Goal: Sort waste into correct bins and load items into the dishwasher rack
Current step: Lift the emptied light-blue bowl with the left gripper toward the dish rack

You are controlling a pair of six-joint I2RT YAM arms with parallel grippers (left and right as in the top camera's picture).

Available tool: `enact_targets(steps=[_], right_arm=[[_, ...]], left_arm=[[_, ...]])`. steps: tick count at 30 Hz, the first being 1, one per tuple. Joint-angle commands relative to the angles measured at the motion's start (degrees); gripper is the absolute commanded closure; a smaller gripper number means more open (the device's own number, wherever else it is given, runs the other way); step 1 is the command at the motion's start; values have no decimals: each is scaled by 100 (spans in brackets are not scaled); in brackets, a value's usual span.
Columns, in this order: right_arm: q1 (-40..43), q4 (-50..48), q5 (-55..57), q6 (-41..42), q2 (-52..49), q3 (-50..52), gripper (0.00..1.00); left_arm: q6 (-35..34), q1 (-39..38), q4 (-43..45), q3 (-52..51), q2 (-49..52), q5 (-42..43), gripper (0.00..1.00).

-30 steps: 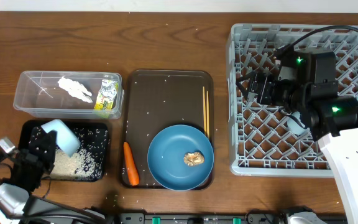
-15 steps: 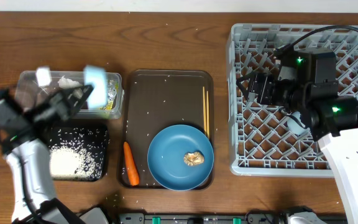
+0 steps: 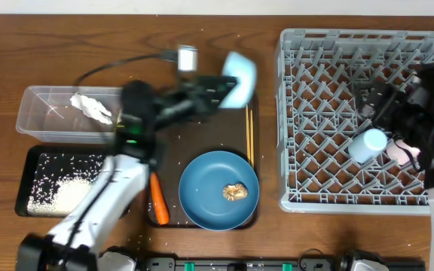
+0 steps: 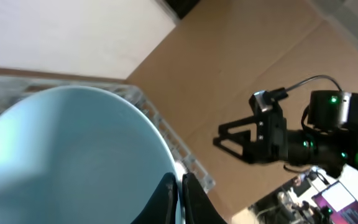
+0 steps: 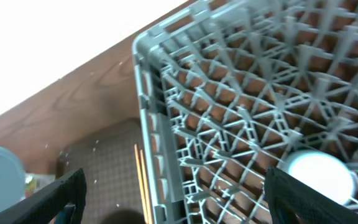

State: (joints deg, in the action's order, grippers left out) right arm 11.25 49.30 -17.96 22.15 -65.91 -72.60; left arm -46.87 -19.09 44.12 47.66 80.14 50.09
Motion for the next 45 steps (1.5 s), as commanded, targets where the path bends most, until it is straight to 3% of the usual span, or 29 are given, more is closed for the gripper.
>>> enact_targets(steps=[1, 6, 11, 15, 20, 26, 40, 45], right_arm=[[190, 122, -4, 120, 28, -90, 16], [251, 254, 4, 118, 28, -90, 16], [328, 339, 192, 118, 28, -90, 16], [348, 393, 212, 118, 28, -90, 15], [348, 407, 216, 116, 28, -90, 15], [348, 415, 256, 116, 28, -90, 15], [348, 544, 278, 92, 28, -90, 15], [348, 579, 317, 17, 28, -90, 14]], left_arm=[[-247, -837, 649, 55, 380, -1521, 94], [-1366, -1596, 1777, 72, 1248, -2365, 94], [-2616, -1738, 2881, 236, 2210, -2400, 94], [-3200, -1766, 3276, 457, 2680, -2378, 93], [-3276, -1987, 3270, 693, 2900, -2378, 93], [-3429, -2328, 2785, 767, 2929, -2382, 85], [-3486, -2503, 2706, 778, 3117, -2339, 84], [-2824, -2485, 2706, 778, 3097, -2151, 83]])
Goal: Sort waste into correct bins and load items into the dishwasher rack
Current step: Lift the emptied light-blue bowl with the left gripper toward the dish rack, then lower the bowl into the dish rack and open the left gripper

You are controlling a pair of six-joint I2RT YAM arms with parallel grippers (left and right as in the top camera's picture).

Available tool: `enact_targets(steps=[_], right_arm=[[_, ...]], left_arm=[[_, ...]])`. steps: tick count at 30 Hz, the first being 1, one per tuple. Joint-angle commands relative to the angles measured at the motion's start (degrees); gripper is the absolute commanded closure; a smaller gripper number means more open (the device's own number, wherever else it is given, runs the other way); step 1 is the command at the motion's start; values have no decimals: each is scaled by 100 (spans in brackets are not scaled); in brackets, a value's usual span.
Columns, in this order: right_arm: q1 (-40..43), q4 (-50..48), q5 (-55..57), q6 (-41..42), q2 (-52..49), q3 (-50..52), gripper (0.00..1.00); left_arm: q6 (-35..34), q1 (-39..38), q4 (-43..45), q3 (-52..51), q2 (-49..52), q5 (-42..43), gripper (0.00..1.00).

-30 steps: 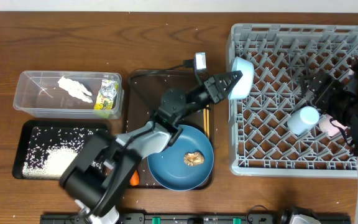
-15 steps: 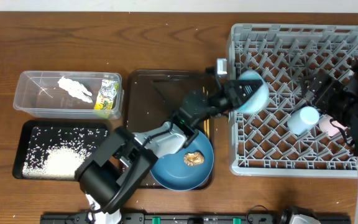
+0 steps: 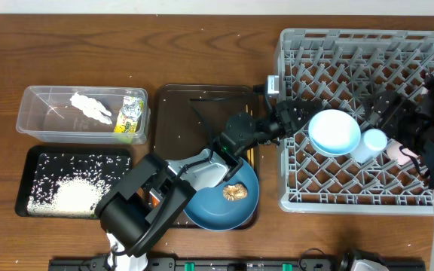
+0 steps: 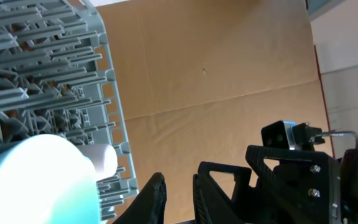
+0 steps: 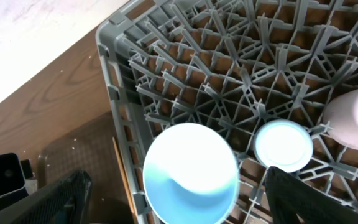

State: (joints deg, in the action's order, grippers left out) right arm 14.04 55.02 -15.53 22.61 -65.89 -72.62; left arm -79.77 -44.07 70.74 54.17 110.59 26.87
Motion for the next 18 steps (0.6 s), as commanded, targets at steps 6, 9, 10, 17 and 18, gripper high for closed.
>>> enact_targets(steps=[6, 9, 10, 17, 18], right_arm=[[68, 9, 33, -284, 28, -87, 14], [68, 7, -63, -343, 44, -87, 14], [68, 7, -85, -341, 50, -87, 14], [66, 33, -125, -337, 70, -87, 14], [68, 37, -122, -337, 70, -87, 14]], left_arm=[[1458, 208, -612, 133, -282, 570, 64], [2275, 424, -2015, 254, -748, 640, 61], [2667, 503, -2739, 361, -953, 625, 61], [5217, 815, -7632, 1858, -1816, -479, 61], [5394, 848, -7978, 2015, -1882, -498, 61]])
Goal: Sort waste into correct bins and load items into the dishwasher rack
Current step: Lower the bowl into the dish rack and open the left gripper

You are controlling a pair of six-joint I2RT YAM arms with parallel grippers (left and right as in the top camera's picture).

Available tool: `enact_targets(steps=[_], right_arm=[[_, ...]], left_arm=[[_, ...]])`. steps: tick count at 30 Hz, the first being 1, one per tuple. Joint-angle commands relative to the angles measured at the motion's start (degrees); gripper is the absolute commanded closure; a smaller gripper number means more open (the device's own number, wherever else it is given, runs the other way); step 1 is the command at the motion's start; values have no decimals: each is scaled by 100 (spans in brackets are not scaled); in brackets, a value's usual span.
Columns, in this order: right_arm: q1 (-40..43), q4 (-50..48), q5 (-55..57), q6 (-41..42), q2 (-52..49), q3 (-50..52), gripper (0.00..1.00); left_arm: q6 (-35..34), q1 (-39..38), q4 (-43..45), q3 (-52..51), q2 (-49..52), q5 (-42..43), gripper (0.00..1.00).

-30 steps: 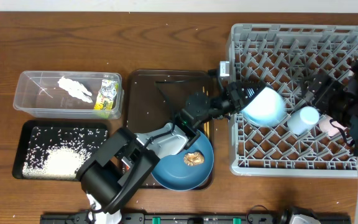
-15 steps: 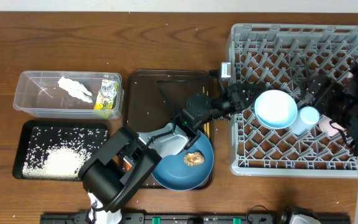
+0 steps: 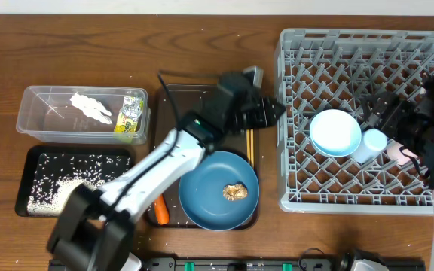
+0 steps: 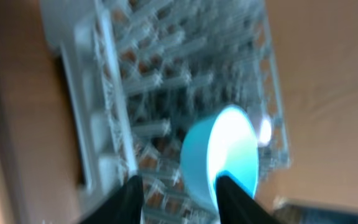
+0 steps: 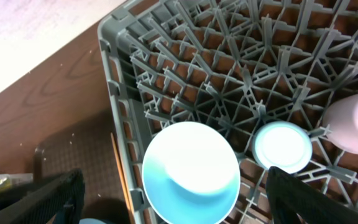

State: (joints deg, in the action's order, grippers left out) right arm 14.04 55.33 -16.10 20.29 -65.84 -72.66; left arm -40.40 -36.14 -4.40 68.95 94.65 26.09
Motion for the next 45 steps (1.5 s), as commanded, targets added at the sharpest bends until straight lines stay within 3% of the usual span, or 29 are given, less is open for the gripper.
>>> enact_targets(steps=[1, 2, 3, 4, 5, 8, 14, 25, 29, 33, 45], right_arm=[[68, 22, -66, -105, 66, -83, 14], [68, 48, -63, -107, 66, -83, 14], [68, 79, -63, -107, 66, -83, 13], [68, 111, -59, -107, 66, -83, 13], [68, 125, -39, -107, 66, -83, 14], [114, 103, 116, -103, 72, -83, 13], [540, 11, 81, 129, 72, -83, 13], [802, 258, -42, 129, 70, -83, 13], [802, 280, -39, 127, 70, -83, 13], [802, 278, -37, 66, 70, -83, 12], [802, 297, -42, 66, 70, -83, 13]], left_arm=[[1493, 96, -697, 640, -380, -420, 60], [1488, 140, -765, 651, -490, -415, 45], [1486, 164, -868, 649, -579, -367, 14], [1491, 175, -909, 649, -656, -367, 7], [1528, 175, -901, 651, -686, -361, 5], [2269, 96, -861, 658, -706, -20, 13], [2846, -431, -1051, 656, -490, -365, 31], [3823, -1373, -866, 656, 273, -1213, 35], [4236, -1582, -857, 656, 380, -1416, 46], [5311, -1821, -839, 656, 378, -1419, 46], [7038, -2371, -879, 595, 555, -1416, 44]])
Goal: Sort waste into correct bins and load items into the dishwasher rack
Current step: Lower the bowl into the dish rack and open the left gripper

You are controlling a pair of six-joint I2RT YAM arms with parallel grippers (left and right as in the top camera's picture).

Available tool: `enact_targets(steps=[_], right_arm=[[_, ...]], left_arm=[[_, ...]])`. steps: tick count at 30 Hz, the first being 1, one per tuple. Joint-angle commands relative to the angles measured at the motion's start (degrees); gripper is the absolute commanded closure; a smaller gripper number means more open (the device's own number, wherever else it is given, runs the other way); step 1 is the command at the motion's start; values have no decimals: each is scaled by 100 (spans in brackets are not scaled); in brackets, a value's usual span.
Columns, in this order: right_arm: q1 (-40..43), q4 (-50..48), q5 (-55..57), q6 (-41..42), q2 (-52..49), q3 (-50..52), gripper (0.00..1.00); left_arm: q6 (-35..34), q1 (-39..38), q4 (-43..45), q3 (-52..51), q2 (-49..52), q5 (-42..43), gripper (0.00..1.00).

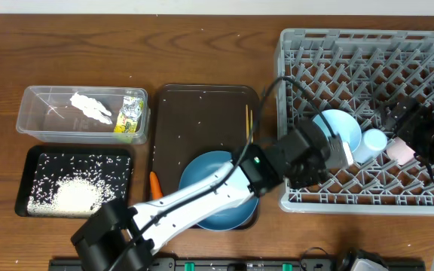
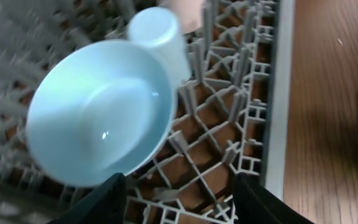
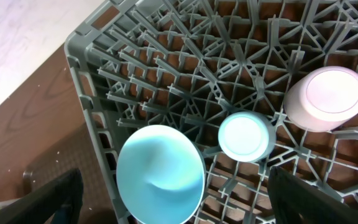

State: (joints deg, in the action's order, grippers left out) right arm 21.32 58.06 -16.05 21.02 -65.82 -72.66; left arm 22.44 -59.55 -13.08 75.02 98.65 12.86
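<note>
A light blue bowl [image 1: 340,126] leans in the front left part of the grey dishwasher rack [image 1: 353,35]. Beside it stand a light blue cup [image 1: 372,141] and a pink cup [image 1: 397,151], both upside down. My left gripper [image 1: 336,154] hovers open just in front of the bowl [image 2: 101,112], its fingers [image 2: 112,200] spread over the rack grid. My right gripper [image 3: 182,208] is open above the rack, looking down on the bowl [image 3: 160,174] and both cups. The blue plate [image 1: 202,169] on the brown tray is mostly hidden by my left arm.
A carrot [image 1: 154,181] and chopsticks [image 1: 248,120] lie on the brown tray [image 1: 194,98]. At the left, a clear bin [image 1: 44,124] holds white waste and a wrapper. A black tray [image 1: 70,181] holds rice. Scattered grains dot the table.
My left gripper was over the brown tray by the rack's left wall; now it is over the rack's front, next to the bowl. The bowl stays in the rack. Both grippers remain open.
My left gripper first held the light blue bowl above the back of the brown tray. Then the bowl was in the rack beside the blue cup. After that the gripper was open back over the tray, bowl left behind. Now it hovers by the bowl again.
</note>
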Motion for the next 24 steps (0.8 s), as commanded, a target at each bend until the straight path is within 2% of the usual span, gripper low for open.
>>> enact_targets(steps=[1, 12, 14, 18, 24], right_arm=[[74, 37, -44, -7, 68, -83, 12], [74, 166, -44, -13, 68, -76, 12], [74, 166, -44, -33, 68, -76, 12], [74, 173, -44, -33, 68, -76, 12], [74, 177, -42, -61, 68, -76, 12]], left_arm=[[839, -31, 0, -13, 219, -94, 44], [1121, -26, 540, -13, 713, -94, 46], [1119, -26, 570, -13, 748, -94, 51], [1117, -26, 570, -13, 776, -94, 76], [1117, -26, 612, -11, 745, -96, 77]])
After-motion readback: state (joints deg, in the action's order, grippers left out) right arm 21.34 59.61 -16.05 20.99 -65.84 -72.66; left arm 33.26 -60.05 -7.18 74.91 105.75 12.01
